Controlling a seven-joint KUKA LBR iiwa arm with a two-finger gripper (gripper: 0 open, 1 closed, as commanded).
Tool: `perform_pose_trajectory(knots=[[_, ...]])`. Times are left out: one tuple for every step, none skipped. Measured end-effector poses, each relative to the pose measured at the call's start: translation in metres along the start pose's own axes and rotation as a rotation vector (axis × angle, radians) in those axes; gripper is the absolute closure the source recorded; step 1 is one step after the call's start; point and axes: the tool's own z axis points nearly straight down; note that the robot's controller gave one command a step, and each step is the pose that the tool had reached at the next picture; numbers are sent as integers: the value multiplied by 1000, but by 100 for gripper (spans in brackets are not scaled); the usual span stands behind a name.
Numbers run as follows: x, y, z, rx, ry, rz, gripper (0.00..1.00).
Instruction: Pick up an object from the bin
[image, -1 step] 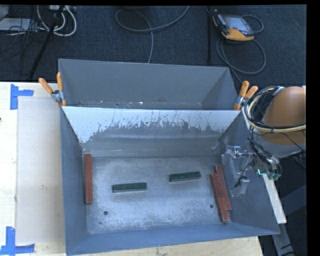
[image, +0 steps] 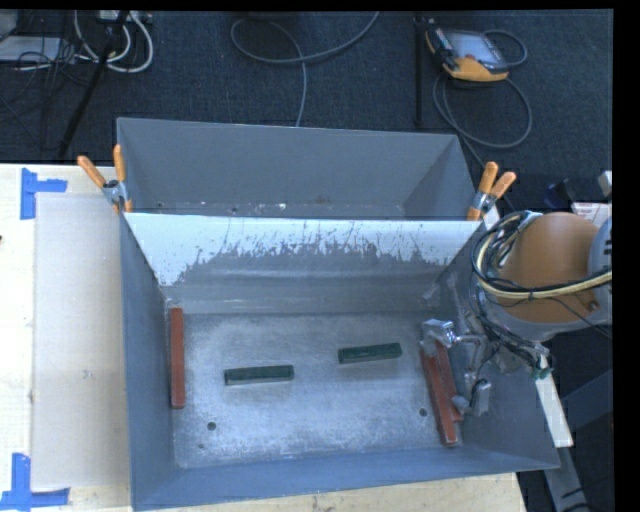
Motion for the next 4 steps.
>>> perform_pose_trajectory(knots=[[6, 10, -31, 0, -5, -436, 0], [3, 18, -30, -16, -10, -758, 0], [5, 14, -4, -3, -7, -993, 0], [3, 19, -5, -2, -3, -995, 0]])
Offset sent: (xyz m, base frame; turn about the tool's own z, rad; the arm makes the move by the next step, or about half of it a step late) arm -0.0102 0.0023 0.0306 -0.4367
